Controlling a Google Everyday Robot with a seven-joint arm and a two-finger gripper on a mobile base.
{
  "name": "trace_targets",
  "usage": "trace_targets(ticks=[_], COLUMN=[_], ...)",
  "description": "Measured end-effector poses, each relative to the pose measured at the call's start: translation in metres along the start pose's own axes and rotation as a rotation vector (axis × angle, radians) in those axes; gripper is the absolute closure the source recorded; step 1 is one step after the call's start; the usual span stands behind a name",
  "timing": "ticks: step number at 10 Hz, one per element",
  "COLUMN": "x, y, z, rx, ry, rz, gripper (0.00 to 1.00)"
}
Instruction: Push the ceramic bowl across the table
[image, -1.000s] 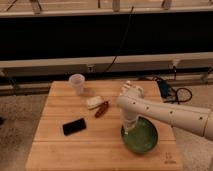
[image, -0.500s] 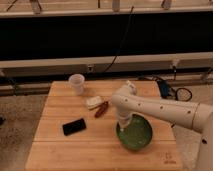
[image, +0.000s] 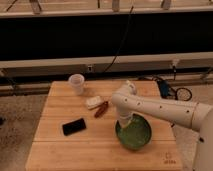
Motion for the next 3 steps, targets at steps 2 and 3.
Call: trace_targets(ticks=[2, 3], x=[-0.0032, -0.0052], y=[-0.0008, -0.0024], z=[0.0009, 0.0011], rx=[-0.006, -0.007], ry=[0.005, 0.005], rz=[-0.016, -0.031], gripper=[0.95, 0.95])
